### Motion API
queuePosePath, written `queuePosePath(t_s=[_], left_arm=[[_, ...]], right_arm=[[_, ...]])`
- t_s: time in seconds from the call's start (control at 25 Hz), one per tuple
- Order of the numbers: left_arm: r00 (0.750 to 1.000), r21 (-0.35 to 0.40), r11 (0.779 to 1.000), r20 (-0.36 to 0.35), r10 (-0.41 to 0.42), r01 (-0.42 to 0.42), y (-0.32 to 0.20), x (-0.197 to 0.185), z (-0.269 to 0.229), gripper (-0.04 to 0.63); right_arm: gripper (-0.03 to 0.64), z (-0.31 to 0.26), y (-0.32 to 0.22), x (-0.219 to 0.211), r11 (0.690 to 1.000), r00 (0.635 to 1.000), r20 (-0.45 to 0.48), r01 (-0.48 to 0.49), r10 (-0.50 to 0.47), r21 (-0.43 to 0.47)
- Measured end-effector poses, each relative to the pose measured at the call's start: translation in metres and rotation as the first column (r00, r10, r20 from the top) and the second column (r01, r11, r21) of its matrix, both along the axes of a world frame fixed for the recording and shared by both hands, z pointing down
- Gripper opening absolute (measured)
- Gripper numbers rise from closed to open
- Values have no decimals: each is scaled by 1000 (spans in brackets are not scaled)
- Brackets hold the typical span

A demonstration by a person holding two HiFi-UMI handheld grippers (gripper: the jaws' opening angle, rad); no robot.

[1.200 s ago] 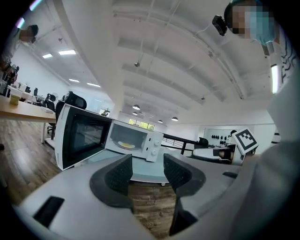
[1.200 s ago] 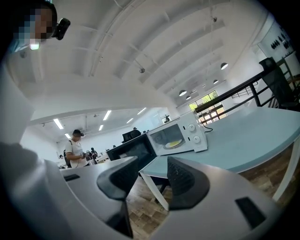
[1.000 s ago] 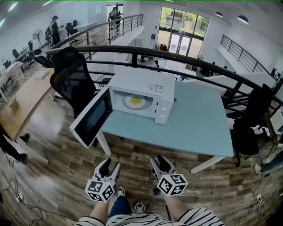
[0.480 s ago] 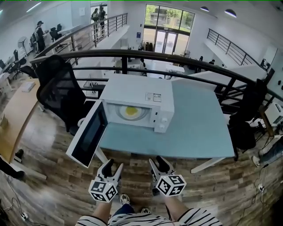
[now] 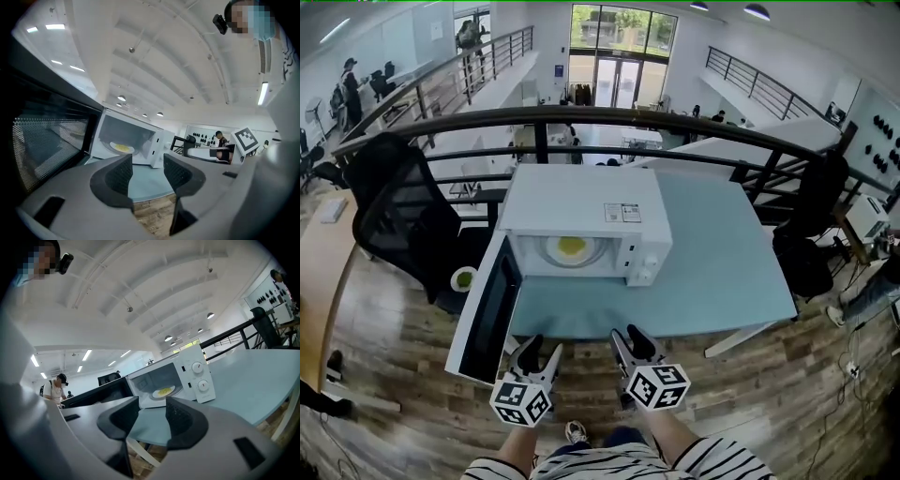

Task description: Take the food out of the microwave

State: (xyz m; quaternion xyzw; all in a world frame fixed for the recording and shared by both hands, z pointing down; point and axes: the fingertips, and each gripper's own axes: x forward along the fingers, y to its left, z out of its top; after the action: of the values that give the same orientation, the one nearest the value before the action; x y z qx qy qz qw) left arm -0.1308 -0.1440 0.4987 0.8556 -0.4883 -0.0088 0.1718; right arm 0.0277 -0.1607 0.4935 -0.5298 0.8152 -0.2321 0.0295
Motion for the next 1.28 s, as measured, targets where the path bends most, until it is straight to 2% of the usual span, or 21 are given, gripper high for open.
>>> queuePosePath(t_s=[0.28, 0.8, 1.28], left_arm=[[1000, -29, 999, -16, 17, -18, -30, -8, 16, 189], [998, -48, 998, -28, -49, 48, -111, -10, 39, 189], [997, -58, 996, -24, -67, 65, -185, 1, 59, 189]], right_arm=[[186, 14, -32, -9, 999, 999, -12, -31, 31, -20], [183, 46, -117, -13, 997, 999, -16, -39, 38, -64], [183, 76, -188, -31, 996, 1000, 12, -23, 24, -87]])
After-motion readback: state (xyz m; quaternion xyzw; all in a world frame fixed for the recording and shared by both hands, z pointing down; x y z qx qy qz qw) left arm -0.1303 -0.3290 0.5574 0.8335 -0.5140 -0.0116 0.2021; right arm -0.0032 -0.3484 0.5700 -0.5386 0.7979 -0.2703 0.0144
